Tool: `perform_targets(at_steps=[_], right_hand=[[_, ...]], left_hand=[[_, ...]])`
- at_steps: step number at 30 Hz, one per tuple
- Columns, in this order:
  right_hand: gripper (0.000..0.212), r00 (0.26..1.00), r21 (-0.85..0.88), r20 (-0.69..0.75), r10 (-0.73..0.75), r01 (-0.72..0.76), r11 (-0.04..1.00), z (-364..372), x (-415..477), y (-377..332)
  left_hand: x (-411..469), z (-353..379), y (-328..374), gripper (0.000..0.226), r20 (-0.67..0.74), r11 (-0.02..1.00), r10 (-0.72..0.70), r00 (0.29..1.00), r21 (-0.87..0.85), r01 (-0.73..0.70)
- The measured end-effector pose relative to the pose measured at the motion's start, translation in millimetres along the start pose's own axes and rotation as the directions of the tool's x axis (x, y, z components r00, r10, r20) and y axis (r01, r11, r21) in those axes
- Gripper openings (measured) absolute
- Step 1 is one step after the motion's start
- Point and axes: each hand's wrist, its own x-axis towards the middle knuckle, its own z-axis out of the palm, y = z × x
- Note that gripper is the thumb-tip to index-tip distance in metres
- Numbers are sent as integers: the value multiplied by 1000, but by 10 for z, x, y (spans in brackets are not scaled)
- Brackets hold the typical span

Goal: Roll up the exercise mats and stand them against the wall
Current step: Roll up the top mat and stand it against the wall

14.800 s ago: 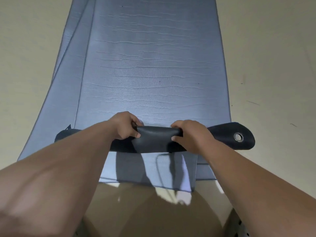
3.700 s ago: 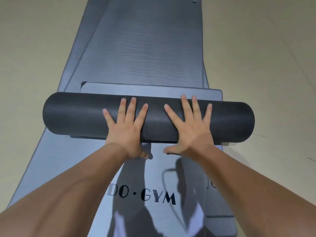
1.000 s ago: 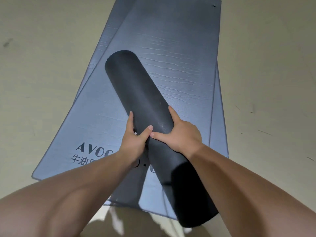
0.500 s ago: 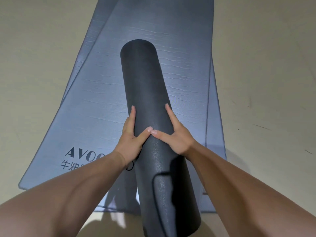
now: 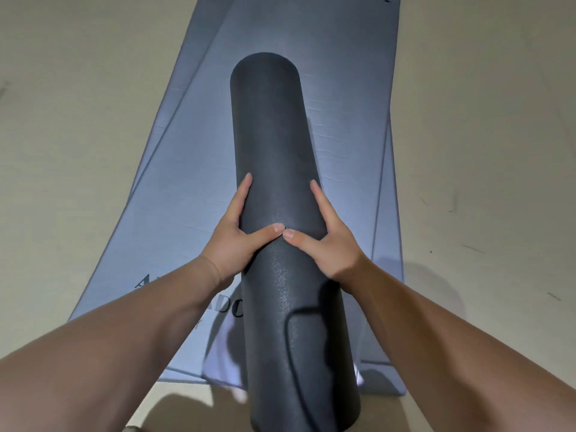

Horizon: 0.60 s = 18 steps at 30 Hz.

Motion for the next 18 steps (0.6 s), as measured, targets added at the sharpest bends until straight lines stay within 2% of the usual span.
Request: perform_targets(at_steps=[7,14,18], right_hand=[[97,1000,-2,-5,-23,23,1000,-106,-688,-1931],[95,997,-8,56,-55,55,998,339,-1645,-4639],[87,994,-27,81,-67,70,997,755,-2166,-6165]], left_hand=[[-788,-165,1863,95,-22,999,8,1000,-47,-9],[-2068,-985,4412,98,-43,997,47,998,-51,-49],[-2786,-1619,5756,97,-43,993,86,995,-75,-90]])
